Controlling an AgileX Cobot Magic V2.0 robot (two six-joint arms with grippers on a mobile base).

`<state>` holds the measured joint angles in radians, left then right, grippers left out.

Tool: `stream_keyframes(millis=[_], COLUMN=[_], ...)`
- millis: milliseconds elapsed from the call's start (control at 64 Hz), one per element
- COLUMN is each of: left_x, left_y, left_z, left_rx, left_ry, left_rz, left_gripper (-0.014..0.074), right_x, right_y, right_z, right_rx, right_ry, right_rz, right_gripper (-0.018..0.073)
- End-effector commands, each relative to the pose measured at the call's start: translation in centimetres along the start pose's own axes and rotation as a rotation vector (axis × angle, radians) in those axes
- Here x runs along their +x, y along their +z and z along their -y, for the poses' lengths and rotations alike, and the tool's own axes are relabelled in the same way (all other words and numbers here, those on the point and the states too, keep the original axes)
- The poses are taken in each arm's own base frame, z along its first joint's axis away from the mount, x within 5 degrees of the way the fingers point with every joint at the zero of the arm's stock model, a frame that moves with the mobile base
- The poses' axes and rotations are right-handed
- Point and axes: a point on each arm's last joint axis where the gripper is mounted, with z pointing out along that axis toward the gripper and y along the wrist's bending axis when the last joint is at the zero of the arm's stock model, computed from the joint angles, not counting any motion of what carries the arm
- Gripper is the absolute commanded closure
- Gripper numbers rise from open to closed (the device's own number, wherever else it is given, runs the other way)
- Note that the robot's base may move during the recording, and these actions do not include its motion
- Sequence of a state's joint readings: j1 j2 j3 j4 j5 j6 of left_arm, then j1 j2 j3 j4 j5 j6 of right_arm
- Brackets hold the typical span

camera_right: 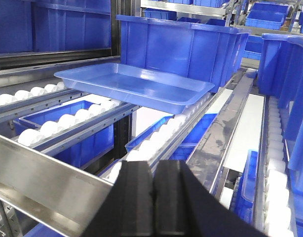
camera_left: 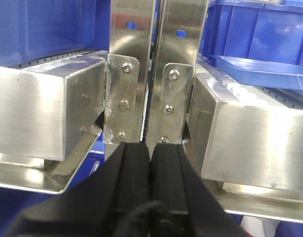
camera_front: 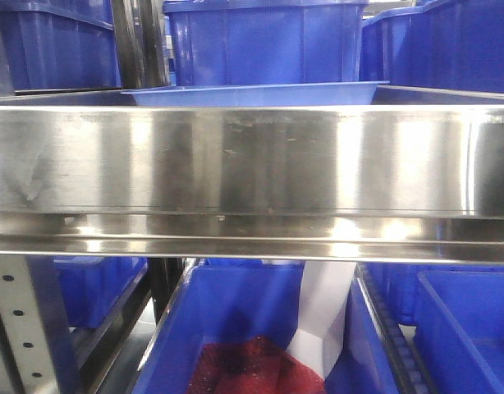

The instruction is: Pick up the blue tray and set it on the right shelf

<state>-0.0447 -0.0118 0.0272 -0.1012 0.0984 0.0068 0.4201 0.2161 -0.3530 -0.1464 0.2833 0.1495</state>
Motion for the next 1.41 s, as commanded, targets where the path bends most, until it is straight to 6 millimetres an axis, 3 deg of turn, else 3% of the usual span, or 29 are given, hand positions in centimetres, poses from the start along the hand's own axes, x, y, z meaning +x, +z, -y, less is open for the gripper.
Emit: stream_keyframes(millis=[0,203,406,578,797,1391], left_x=[0.0,0.0,0.0,0.0,0.0,0.0], left_y=[0.0,0.0,0.0,0.0,0.0,0.0], left_z=[-0.1,-0.1,-0.1,-0.1,-0.1,-0.1], left_rx=[-0.001,-0.001,-0.001,-0.001,-0.001,-0.001], left_ry=[-0.005,-0.005,-0.005,-0.005,-0.005,-0.005], left_rz=[0.081,0.081,0.081,0.081,0.081,0.081], left_gripper=[0.0645,0.0645,0.0645,0.0645,0.0645,0.0645], right_x=[-1.7,-1.5,0.1,3.0,7.4,7.4], right_y=[-0.2,-0.1,-0.3,-1.3,-1.2,-1.2], right_z=[-0.1,0.2,1.5,2.2,2.4,2.4], right_rx=[-0.009,0.034,0.263,0.434,0.464,0.462], right_ry=[-0.015,-0.026,0.043,0.035,0.031,0.04], right_rz=[0.11,0.09,0.165,0.247,0.277,0.256], right_gripper=[0.0503,0.0503,0.0503,0.0503,0.0503,0.0503])
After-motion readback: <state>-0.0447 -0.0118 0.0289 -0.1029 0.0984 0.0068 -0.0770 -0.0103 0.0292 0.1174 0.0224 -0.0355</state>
